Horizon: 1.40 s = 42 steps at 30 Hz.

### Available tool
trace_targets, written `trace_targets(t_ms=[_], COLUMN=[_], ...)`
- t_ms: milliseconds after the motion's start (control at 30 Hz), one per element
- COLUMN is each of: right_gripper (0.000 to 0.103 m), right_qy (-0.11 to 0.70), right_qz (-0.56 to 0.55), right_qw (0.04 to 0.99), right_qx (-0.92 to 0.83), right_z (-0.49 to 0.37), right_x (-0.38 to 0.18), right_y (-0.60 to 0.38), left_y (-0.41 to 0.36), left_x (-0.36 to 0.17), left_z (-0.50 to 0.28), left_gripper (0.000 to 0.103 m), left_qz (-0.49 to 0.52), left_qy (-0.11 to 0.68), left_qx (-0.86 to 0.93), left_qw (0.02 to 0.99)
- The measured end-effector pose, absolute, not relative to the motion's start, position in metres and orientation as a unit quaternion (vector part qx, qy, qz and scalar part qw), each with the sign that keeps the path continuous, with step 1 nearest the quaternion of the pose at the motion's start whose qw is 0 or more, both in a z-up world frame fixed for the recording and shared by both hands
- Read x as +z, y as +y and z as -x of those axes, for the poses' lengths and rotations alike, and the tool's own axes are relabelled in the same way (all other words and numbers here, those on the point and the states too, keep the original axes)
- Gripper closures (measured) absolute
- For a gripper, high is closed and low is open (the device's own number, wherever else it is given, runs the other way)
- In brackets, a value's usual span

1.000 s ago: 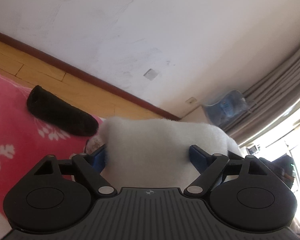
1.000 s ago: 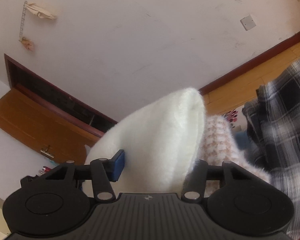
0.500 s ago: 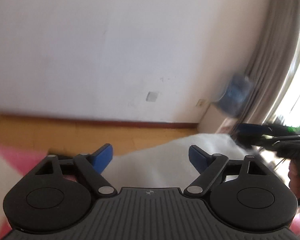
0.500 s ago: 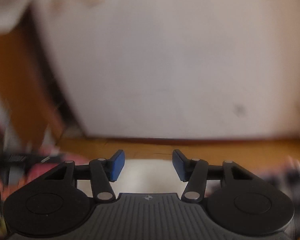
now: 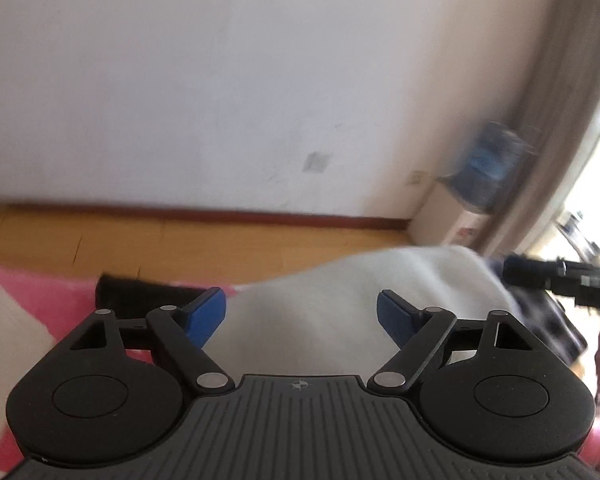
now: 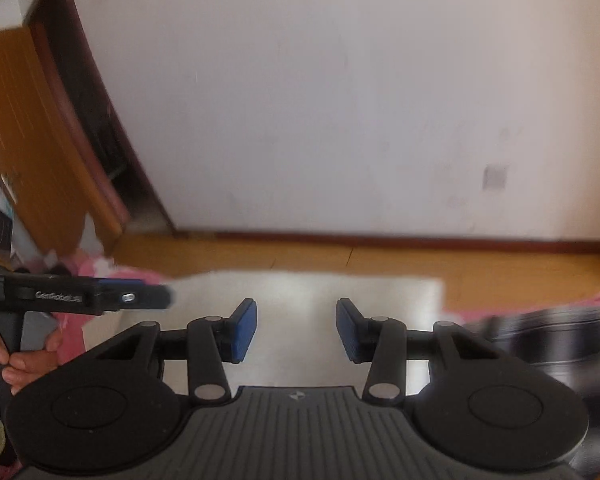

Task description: Fold clothes

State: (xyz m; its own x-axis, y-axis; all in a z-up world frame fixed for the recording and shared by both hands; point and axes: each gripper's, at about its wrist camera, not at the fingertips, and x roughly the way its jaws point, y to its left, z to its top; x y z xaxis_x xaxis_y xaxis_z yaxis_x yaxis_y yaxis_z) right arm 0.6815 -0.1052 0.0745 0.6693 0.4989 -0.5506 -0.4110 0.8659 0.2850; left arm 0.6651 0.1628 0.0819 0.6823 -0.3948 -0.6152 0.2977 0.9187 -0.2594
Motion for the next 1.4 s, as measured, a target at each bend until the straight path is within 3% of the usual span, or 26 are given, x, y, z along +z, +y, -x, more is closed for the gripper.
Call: trace_targets(t_ms=[167,267,400,533,700,867,967,1133,1400], right_gripper=[0.056,0.056,0.057,0.057,0.059,0.06,0.06,0.058,0.036], right_qy=[0.338,0.393,0.324,0.277,0.371,0.368,0.417,0.455,0.393], right_qz=[-0.034,0.0,0.001,-0.036,-0.057,-0.121,-0.14,-0.101,-0.036], right_qw=[0.902,0.888,0.912,0.91,0.88,0.861,0.821,0.78,0.809], right_qx=[0.267,0.239,0.252,0.305,0.29,0.33,0.363,0.417,0.437], right_z=[-0.656,-0.664,-0.629,-0.589,-0.6,-0.549,-0.516,-0.478,-0.438], right_x=[0.066,0.024,0.045,0.054,-0.001,0.042,0.054,0.099,0.146], right_y=[-0.133,-0.129,-0.141,-0.159,-0.151,-0.206,-0.232,-0.234,-0.204], left_y=[0.138,0.138,0.131,0.101,0.089,0.077,0.062,0.036,0.035], left_x=[0.049,0.049,0.076,0.065,0.074,0.129,0.153,0.195,0.209], left_z=[-0.647,-0.65,-0.63,-0.602,-0.58,-0.508,-0.464,-0.428,-0.367], left_gripper=[0.016,0.016,0.017,0.011,0.017,0.011,0.011,0.009,0.001], left_qz=[-0.038,0.005,-0.014,-0.039,0.024,0.059,0.104,0.13,0.153], left_qy=[0.403,0.411,0.386,0.429,0.483,0.469,0.477,0.47,0.43], left_qx=[-0.178,-0.162,-0.161,-0.184,-0.056,0.033,0.065,0.054,0.066], left_qw=[0.897,0.897,0.908,0.884,0.873,0.88,0.871,0.871,0.888])
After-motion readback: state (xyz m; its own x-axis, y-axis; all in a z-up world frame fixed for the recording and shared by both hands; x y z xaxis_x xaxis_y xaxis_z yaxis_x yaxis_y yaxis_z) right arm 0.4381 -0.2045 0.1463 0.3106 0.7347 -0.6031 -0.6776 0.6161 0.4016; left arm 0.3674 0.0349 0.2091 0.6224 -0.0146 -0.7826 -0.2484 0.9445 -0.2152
